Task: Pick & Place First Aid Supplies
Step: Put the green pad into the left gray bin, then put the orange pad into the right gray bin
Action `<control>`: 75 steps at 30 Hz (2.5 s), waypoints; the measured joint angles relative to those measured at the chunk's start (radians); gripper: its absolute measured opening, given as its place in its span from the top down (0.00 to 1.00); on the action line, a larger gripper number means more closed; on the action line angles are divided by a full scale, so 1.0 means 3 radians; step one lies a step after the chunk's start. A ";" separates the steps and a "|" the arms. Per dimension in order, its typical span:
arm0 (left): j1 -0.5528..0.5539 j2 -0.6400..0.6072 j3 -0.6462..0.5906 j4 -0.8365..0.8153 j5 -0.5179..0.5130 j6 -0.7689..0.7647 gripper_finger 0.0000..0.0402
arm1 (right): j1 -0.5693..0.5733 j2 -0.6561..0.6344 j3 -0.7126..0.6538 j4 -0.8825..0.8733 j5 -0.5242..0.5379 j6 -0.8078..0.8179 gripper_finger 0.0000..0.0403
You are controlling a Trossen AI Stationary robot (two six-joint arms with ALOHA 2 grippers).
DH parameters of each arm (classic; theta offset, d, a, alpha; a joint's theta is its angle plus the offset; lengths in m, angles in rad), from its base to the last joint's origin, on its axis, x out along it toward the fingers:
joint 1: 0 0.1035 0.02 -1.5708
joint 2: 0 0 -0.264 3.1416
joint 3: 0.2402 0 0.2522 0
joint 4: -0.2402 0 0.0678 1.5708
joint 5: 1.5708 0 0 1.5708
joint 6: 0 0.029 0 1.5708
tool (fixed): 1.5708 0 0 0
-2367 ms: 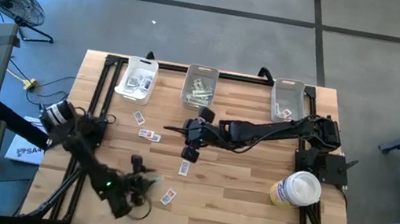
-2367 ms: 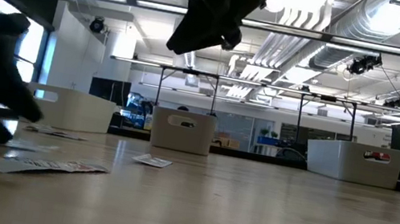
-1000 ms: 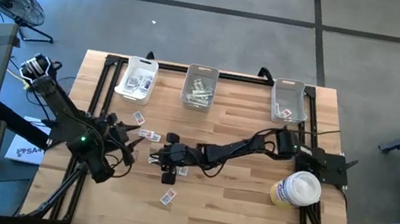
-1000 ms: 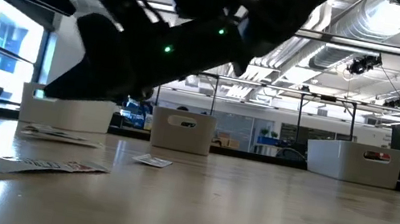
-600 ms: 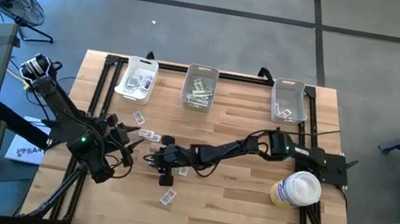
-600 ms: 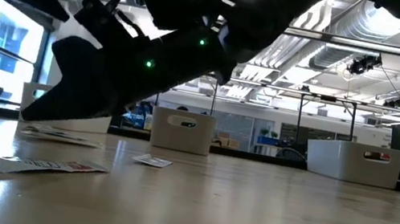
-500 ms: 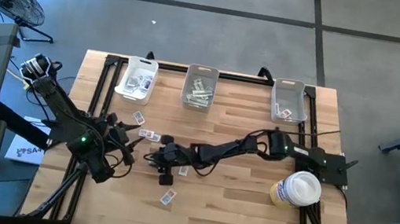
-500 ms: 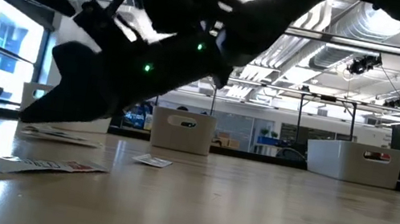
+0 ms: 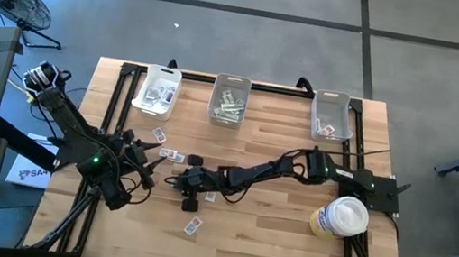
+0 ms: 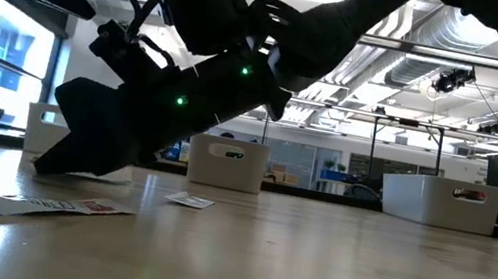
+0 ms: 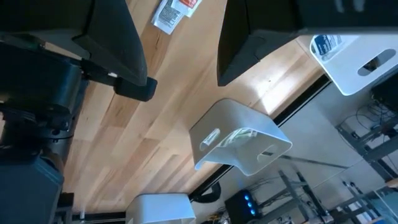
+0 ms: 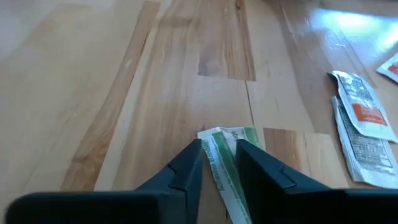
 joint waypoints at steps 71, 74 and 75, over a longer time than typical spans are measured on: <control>-0.0001 0.0001 0.0000 0.0124 0.0136 0.0080 0.52 | -0.0921 -0.2153 -0.0004 -0.3138 -0.0570 0.0148 0.70; -0.0001 0.0001 0.0000 0.0203 0.0142 0.0080 0.52 | -0.0506 -0.2348 -0.0005 -0.3369 -0.0408 0.0275 0.73; -0.0001 0.0001 0.0000 0.0229 0.0160 0.0080 0.52 | -0.0370 -0.2387 -0.0005 -0.3416 -0.0358 0.0336 0.73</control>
